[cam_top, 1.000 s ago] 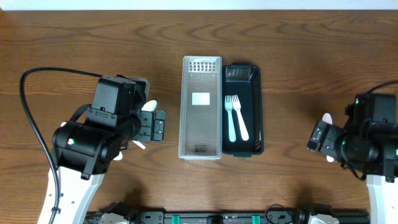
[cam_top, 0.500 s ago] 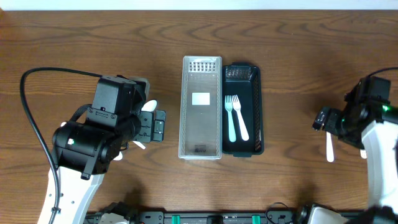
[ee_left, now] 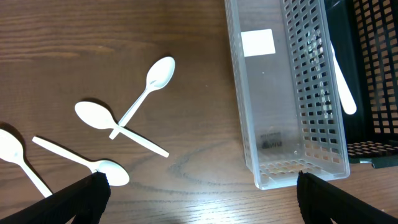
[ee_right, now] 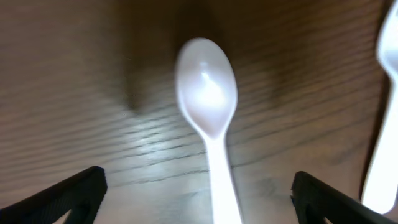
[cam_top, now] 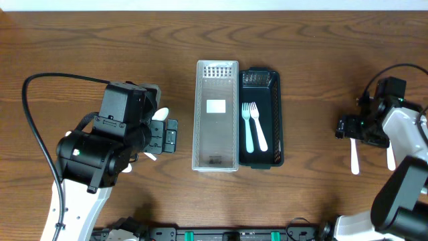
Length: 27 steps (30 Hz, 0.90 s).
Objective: Pack container
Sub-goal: 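Move the right gripper over the white spoon on the right, then grasp the white spoon with the right gripper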
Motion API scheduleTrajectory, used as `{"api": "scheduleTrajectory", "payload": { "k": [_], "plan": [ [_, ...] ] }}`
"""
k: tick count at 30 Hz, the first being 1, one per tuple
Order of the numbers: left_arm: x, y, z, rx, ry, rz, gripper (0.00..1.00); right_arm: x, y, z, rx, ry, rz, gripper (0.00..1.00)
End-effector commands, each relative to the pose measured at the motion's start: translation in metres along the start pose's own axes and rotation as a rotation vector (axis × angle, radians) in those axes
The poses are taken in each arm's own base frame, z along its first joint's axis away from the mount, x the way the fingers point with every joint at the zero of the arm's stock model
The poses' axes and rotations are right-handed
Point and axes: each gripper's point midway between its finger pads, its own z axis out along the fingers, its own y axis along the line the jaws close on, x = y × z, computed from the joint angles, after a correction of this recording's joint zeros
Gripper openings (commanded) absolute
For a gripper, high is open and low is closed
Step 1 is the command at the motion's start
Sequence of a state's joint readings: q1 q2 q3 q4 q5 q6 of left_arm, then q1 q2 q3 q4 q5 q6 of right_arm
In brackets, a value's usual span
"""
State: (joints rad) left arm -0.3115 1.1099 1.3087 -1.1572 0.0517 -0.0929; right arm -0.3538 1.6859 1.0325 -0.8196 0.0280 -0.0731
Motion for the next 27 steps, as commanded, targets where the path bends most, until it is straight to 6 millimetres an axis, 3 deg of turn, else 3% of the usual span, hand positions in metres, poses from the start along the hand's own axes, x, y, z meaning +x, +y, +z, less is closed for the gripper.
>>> {"api": "scheduleTrajectory", "payload": {
  "k": [1,15,27],
  "plan": [
    [-0.002,0.002,-0.002,-0.013,-0.005,0.004,0.98,0.006,-0.010,0.015,0.011,0.046,-0.002,0.99],
    [0.001,0.003,-0.002,-0.014,0.004,0.004,0.98,0.014,-0.005,0.049,-0.024,0.131,0.000,0.88],
    [0.001,0.003,-0.002,-0.014,0.006,0.004,0.98,0.012,-0.005,0.050,-0.022,0.124,0.027,0.46]
  ]
}}
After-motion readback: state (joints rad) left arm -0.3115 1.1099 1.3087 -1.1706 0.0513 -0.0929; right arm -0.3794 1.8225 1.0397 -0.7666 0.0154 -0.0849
